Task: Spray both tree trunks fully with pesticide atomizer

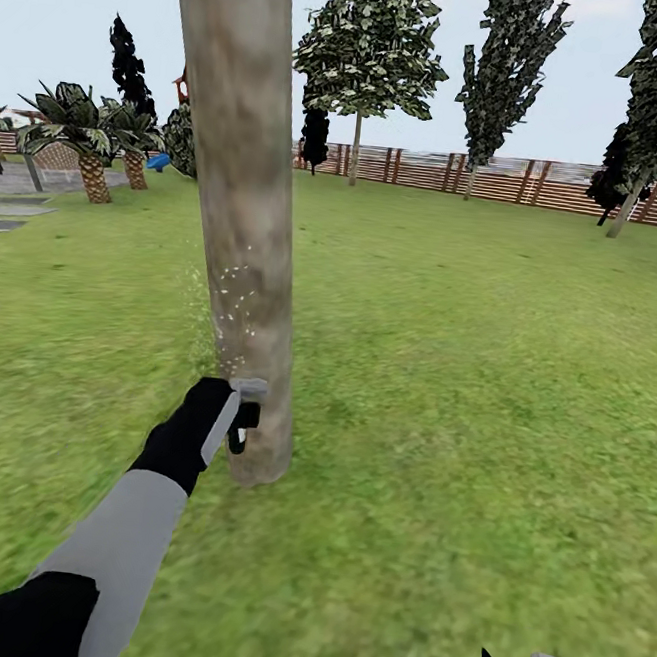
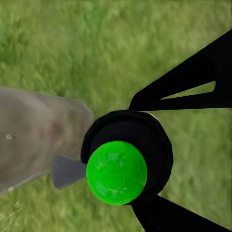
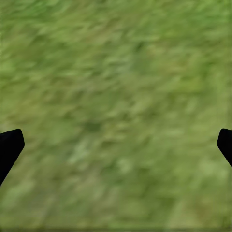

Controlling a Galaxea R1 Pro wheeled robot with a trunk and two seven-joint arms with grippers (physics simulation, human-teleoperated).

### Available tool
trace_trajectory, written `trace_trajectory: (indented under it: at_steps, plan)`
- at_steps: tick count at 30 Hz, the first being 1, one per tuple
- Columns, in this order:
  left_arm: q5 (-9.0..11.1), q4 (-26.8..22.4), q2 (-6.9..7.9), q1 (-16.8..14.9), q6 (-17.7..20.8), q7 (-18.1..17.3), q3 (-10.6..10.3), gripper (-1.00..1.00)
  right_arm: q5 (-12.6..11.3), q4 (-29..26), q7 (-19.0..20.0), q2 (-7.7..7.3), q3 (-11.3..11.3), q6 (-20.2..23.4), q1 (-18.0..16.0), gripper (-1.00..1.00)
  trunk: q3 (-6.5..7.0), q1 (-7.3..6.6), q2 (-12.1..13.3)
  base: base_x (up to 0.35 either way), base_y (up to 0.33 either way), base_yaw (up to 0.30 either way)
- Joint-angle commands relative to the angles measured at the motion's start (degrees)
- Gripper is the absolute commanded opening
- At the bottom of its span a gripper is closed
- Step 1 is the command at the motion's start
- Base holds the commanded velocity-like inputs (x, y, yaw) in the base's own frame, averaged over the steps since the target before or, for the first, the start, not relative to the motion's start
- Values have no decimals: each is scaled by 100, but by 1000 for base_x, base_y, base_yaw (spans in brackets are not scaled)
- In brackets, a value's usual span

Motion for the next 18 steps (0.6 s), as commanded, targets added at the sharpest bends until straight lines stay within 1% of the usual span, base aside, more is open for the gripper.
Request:
trace_trajectory:
  at_steps: [1,2,4,5,6,9,10,12,14,18]
  plan:
    - [-26,-3,11,165,-329,22,-3,-100,0,0,-1,0,0,0,0,100,2,-1,0,0,0,0]
    - [-51,3,30,340,-529,70,-3,-100,3,0,0,0,0,0,0,100,2,-1,0,0,0,0]
    - [-54,13,45,495,-640,80,-3,-100,10,0,2,0,0,5,0,100,2,-1,0,0,0,0]
    - [-46,29,53,680,-1072,79,-3,-100,15,0,7,0,0,8,0,100,2,-1,0,0,0,0]
    - [-45,112,57,799,-1350,75,-3,-100,16,0,9,0,0,8,0,100,2,-1,0,0,0,0]
    - [-55,604,64,887,-1608,78,-3,-100,17,0,10,0,0,9,0,100,2,-1,0,0,0,0]
    - [-53,918,67,916,-1713,75,-3,-100,18,0,10,-5,0,9,0,100,2,-1,0,0,0,0]
    - [-46,1070,75,1051,-2032,36,0,-100,20,0,10,-8,6,9,0,100,2,-1,0,0,0,0]
    - [-28,1085,82,1130,-2138,14,-5,-100,18,-2,10,-10,5,9,0,100,2,-1,0,21,-28,0]
    - [-40,1082,86,1169,-2214,8,-20,-100,17,-2,2,-23,4,0,0,100,2,-1,0,137,-214,0]
